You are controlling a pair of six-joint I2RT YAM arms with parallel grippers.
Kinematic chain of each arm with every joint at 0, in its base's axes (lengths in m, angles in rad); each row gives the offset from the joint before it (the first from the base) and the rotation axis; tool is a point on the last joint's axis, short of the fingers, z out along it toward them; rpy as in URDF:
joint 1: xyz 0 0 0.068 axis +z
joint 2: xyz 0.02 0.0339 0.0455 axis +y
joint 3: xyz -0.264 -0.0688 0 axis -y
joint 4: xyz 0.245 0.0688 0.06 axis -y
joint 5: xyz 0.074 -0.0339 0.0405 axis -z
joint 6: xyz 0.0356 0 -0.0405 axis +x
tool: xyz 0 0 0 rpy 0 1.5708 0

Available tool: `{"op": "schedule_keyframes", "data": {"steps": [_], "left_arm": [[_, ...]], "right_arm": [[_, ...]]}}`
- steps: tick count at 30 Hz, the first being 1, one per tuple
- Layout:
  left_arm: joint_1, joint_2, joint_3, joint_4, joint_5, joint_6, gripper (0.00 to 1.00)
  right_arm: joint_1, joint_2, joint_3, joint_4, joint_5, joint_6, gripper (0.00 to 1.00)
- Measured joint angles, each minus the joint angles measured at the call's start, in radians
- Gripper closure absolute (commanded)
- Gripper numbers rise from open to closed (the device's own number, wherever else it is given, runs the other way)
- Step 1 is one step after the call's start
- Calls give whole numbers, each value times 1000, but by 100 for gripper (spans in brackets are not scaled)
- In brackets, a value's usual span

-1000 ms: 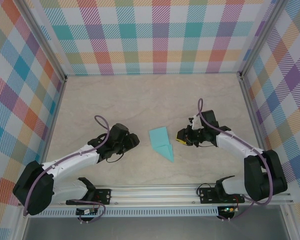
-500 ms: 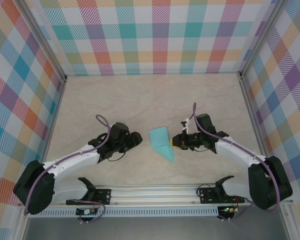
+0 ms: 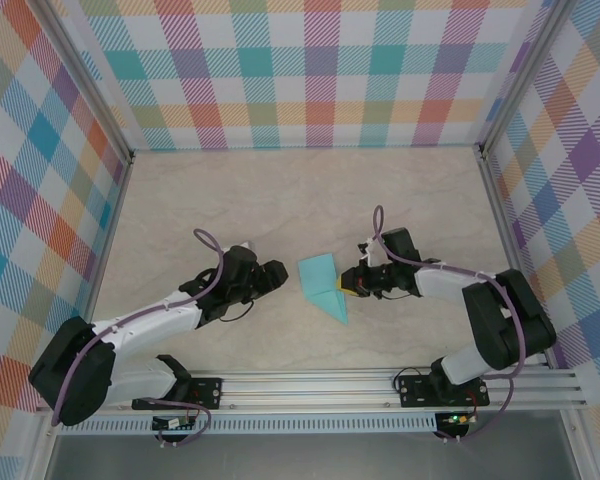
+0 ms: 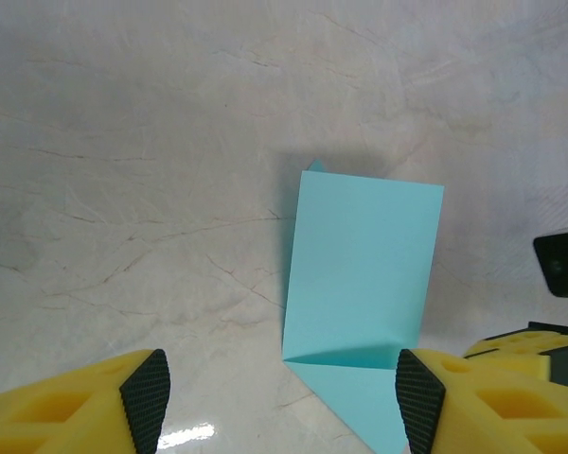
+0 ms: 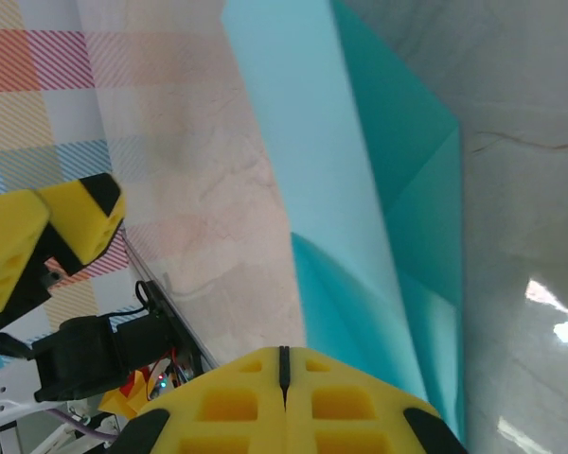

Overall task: Fold a paper plane with a square sheet of paper (pick it up from the middle)
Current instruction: Fold the wing for the fifth time at the center of the table.

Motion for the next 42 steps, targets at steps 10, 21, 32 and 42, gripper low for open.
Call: {"op": "schedule_keyframes", "data": {"steps": [10, 21, 32, 42], "left_arm": [[0, -25, -17, 3, -31, -6, 32], [0, -13, -26, 24, -29, -6, 32], [0, 33, -26, 53, -2, -6, 32], [-16, 157, 5, 83, 39, -4, 33]], "right_arm": [[0, 16, 16, 15, -5, -14, 100], [45, 15, 20, -46, -10, -75, 100], [86, 59, 81, -117, 118, -105, 100], [40, 122, 83, -111, 156, -103, 100]]}}
